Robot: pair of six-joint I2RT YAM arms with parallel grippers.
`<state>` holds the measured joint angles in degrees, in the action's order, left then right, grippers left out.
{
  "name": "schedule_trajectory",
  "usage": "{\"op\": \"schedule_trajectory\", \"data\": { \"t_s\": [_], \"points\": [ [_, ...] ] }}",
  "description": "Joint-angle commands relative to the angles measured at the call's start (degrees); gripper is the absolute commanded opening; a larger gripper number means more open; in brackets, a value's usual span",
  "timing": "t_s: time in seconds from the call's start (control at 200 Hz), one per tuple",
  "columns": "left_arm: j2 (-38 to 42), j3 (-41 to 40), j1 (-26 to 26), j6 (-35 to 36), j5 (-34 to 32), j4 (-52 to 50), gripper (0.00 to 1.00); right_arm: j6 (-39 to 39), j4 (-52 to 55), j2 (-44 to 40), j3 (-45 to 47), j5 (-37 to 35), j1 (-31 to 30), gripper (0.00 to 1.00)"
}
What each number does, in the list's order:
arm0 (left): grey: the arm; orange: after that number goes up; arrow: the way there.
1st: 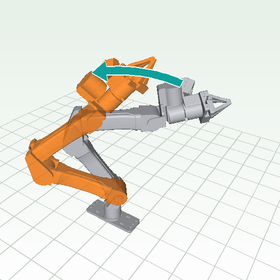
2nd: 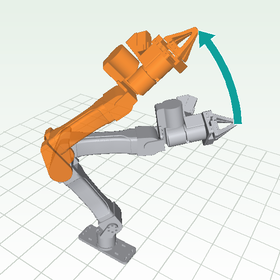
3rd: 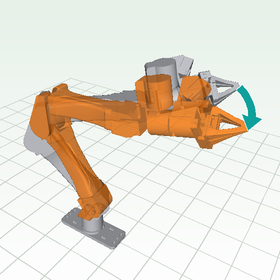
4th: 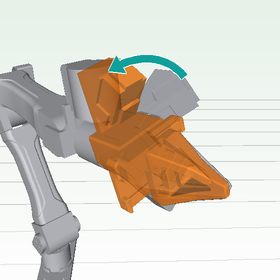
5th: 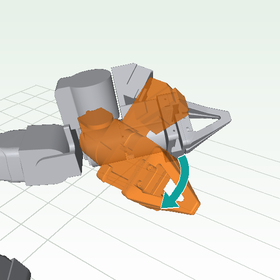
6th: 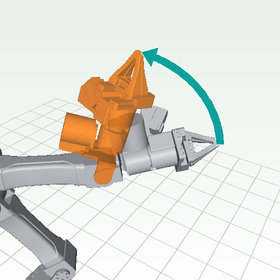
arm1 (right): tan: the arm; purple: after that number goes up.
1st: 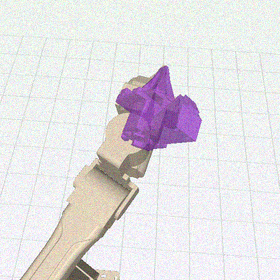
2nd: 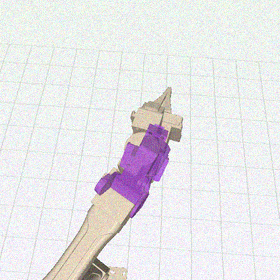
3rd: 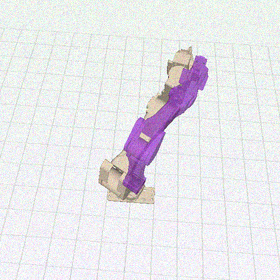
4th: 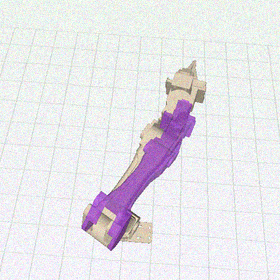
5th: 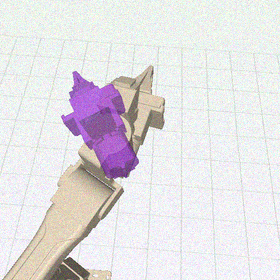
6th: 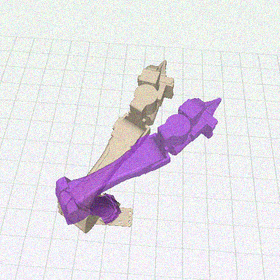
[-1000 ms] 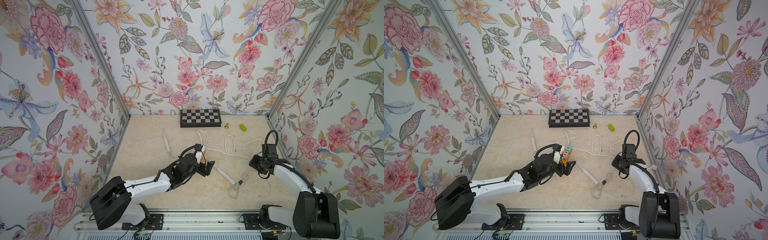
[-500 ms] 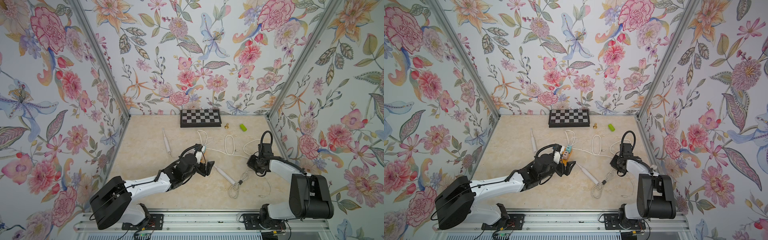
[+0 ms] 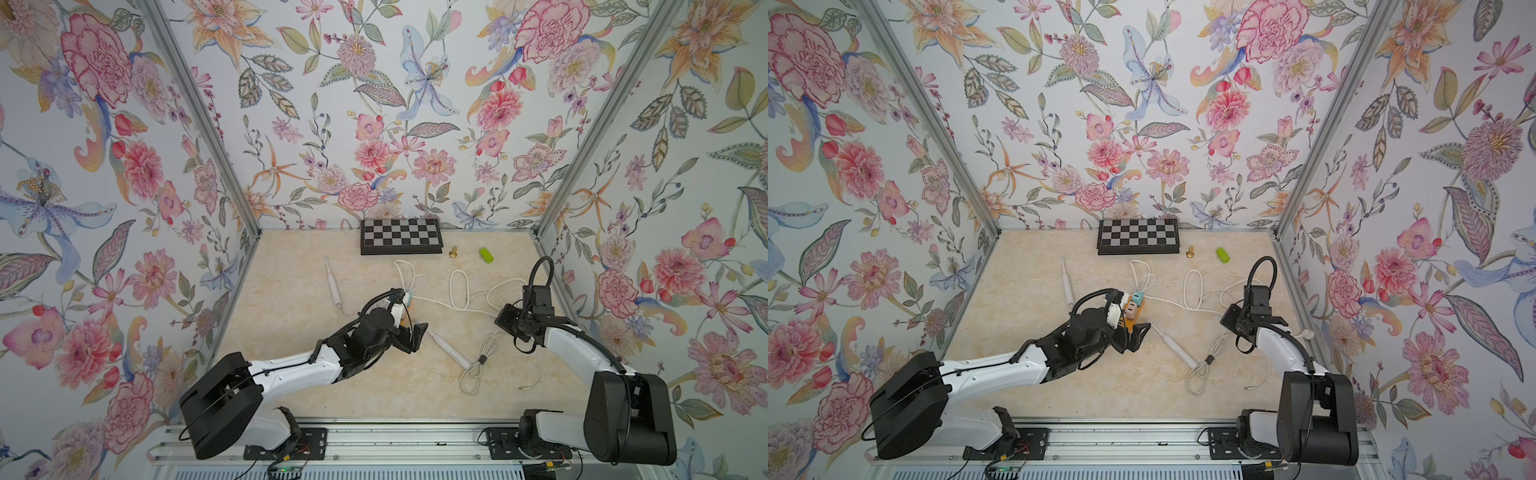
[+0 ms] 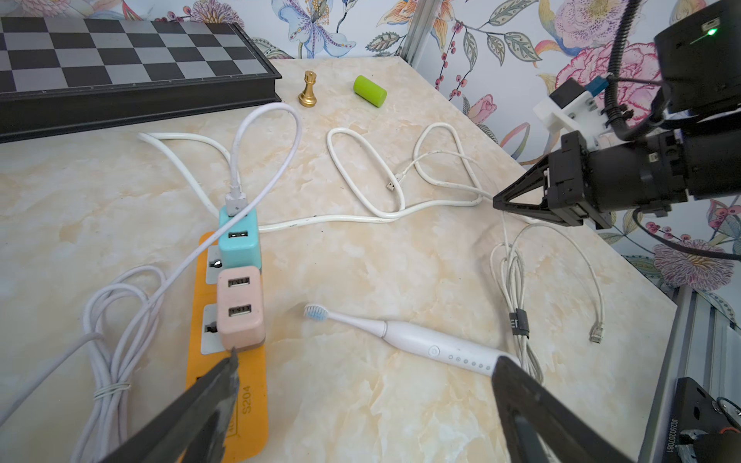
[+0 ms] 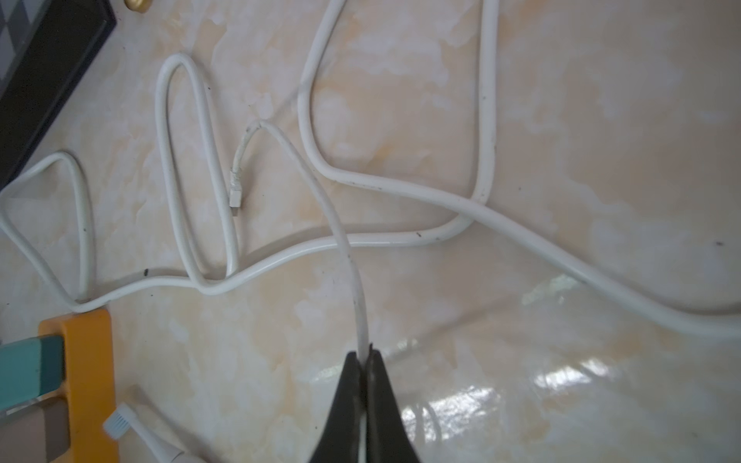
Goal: Charge the electric toothbrush
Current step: Pick up the charging cable from the center of the board.
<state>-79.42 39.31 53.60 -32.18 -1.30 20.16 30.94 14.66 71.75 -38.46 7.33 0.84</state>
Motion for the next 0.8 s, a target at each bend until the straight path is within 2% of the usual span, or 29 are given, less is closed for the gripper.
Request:
{"op": "schedule_trajectory", "data": {
  "t_s": [0.0, 0.15, 0.37, 0.675, 0.796],
  "points": [
    [2.52, 0.24, 0.54, 0.32, -2.34, -0.97, 0.99, -2.43, -0.50, -4.58, -0.30, 4.21, 0.23, 0.00],
    [4.33, 1.49, 0.45, 2.29, -4.58, -3.68, 0.99, -0.68, 3.02, -7.92, -4.62, 9.92, 0.30, 0.00],
    [7.83, 1.57, -0.20, 6.21, -4.50, -3.36, 0.99, 7.84, 3.41, -11.82, -9.37, 18.56, -0.50, 0.00],
    [9.60, 1.52, -2.82, 8.47, 2.62, -0.25, 0.87, 14.19, 3.20, -14.83, -13.56, 20.64, -4.61, 0.00],
    [8.84, 3.67, -3.36, 9.80, 0.63, -2.71, 0.82, 13.12, 3.10, -14.52, -15.70, 21.00, -7.59, 0.00]
  ]
}}
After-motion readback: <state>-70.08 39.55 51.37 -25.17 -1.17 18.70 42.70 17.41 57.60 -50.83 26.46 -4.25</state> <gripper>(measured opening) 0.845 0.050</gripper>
